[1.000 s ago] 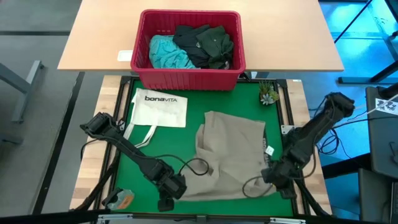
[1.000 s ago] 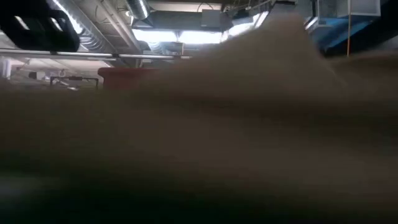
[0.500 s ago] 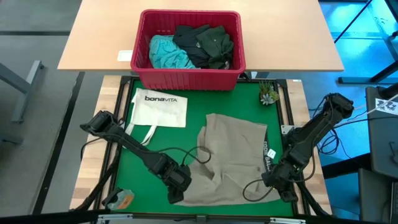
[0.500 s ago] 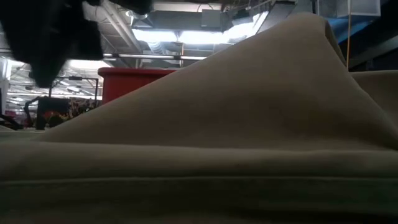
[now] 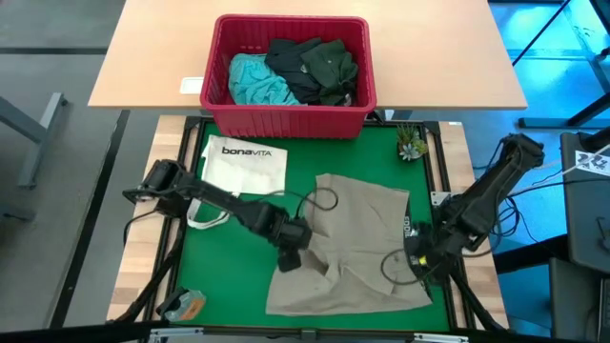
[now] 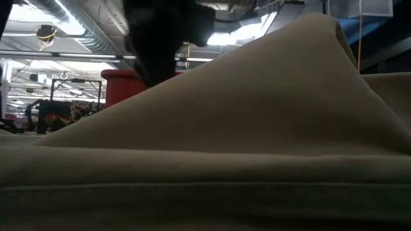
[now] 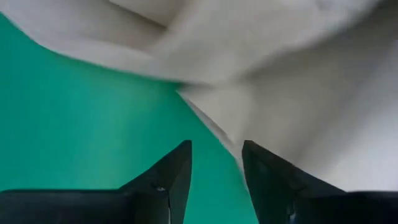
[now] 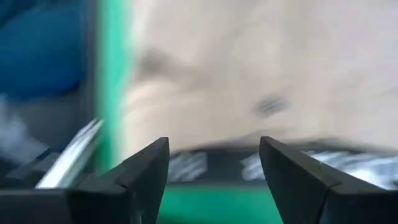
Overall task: Fold Laundry from Bin
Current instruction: Fold the light brown shorts
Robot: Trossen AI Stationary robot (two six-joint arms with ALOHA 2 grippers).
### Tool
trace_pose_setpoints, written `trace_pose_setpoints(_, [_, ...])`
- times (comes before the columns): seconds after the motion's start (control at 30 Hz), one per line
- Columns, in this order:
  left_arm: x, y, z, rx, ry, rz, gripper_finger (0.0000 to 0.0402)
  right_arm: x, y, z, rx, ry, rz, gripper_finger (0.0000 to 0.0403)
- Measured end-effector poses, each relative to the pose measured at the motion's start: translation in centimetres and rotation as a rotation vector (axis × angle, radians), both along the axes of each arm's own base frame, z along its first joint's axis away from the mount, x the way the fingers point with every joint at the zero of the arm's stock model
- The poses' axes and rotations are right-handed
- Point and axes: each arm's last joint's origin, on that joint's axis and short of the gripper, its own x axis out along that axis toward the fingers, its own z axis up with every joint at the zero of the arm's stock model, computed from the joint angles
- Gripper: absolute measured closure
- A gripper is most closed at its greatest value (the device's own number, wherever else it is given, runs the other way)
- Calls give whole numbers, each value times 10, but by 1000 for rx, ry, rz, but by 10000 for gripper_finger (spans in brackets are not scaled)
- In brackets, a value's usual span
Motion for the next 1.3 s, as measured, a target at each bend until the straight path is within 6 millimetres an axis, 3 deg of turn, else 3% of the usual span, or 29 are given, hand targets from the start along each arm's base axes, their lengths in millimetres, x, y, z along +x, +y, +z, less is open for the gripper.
trace_pose_setpoints(0.1, [5,22,0,27,-4,2,270,-1,-11,3,-163,-102,-72,152])
trace_pose_setpoints(0.23, [13,54,1,47,-32,16,275,7,-26,-2,-235,-99,-108,152])
trace_pose_setpoints(0.57, [27,118,-1,14,-133,148,276,16,-74,-51,-278,54,-149,152])
trace_pose_setpoints(0.87, [36,137,-30,-44,-97,209,276,21,-99,-71,-232,24,-194,152])
trace_pose_setpoints(1.2, [37,150,-31,-40,-116,268,276,19,-109,-81,-203,30,-247,152])
trace_pose_setpoints(1.3, [37,149,-40,-44,-100,267,276,20,-108,-82,-211,32,-248,152])
